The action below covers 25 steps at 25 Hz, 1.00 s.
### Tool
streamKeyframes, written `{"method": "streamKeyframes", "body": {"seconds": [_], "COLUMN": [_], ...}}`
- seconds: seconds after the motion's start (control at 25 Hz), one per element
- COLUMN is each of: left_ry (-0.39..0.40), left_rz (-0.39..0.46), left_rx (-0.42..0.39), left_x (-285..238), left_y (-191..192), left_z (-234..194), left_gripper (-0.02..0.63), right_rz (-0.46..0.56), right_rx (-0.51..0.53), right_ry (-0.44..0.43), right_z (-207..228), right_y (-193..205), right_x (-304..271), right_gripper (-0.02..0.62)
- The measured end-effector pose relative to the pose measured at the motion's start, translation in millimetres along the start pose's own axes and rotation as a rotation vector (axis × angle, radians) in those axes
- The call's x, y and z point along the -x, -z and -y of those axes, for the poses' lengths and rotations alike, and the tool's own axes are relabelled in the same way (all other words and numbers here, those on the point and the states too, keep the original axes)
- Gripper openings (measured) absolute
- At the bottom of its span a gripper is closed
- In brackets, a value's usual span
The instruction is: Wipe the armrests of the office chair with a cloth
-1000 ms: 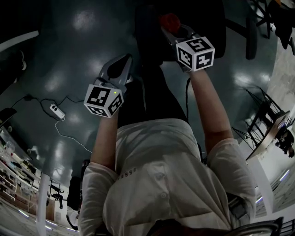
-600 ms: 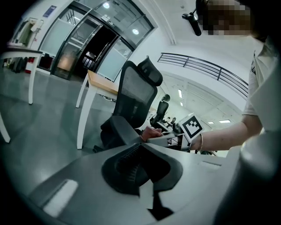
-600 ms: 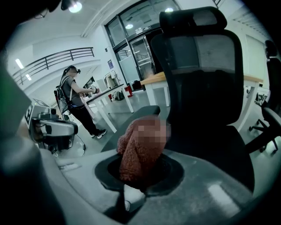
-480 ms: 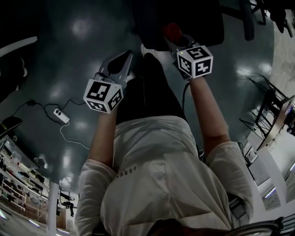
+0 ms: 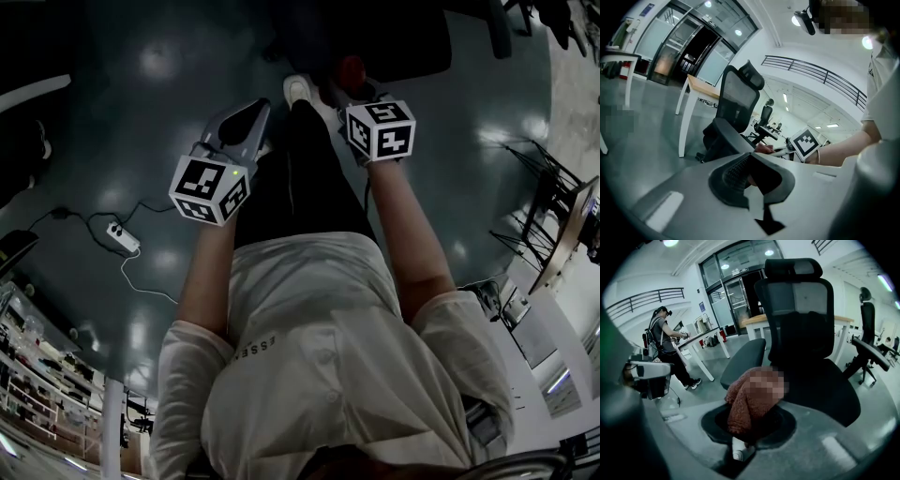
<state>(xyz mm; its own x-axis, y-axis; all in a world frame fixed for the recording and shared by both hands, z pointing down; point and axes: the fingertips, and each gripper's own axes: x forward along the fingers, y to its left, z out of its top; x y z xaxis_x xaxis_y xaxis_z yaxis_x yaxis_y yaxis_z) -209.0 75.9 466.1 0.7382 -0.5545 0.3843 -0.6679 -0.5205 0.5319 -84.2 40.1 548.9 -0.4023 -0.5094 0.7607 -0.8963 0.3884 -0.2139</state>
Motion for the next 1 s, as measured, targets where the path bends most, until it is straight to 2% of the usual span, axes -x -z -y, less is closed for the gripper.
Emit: {"method": "streamKeyframes", "body": {"seconds": [0.16,0.4,0.52,0.8,1.0], "left_ry": [-0.024,-0.053,-0.065,-0.100,-0.139], "left_rz": [0.021,0.040,0.055,0.086,0.106], "left_rx": [0.018,0.037,0.044,0.062,0.083], "left_x": [15,32,39,60,65], "left_y": [7,11,9,5,-7], "left_z": [-4,-9,-14,-25,-36], "left_gripper": [0.017,0.017,0.017,0.017,0.017], "right_rz": [0.001,0.007,0.008,0.060,0.059], "right_rx": [-0.035,-0.088,-0.022,0.128,0.214], "right_ry": [0.046,0.016,-0.015,-0.167,-0.208], "right_z": [-4,-25,-44,-113,-128], "right_y": [3,7,1,-33,-60], "right_x": [0,-2,-7,-15,-28], "right_gripper": [0.049,0.049,0.049,0.049,0.049]}}
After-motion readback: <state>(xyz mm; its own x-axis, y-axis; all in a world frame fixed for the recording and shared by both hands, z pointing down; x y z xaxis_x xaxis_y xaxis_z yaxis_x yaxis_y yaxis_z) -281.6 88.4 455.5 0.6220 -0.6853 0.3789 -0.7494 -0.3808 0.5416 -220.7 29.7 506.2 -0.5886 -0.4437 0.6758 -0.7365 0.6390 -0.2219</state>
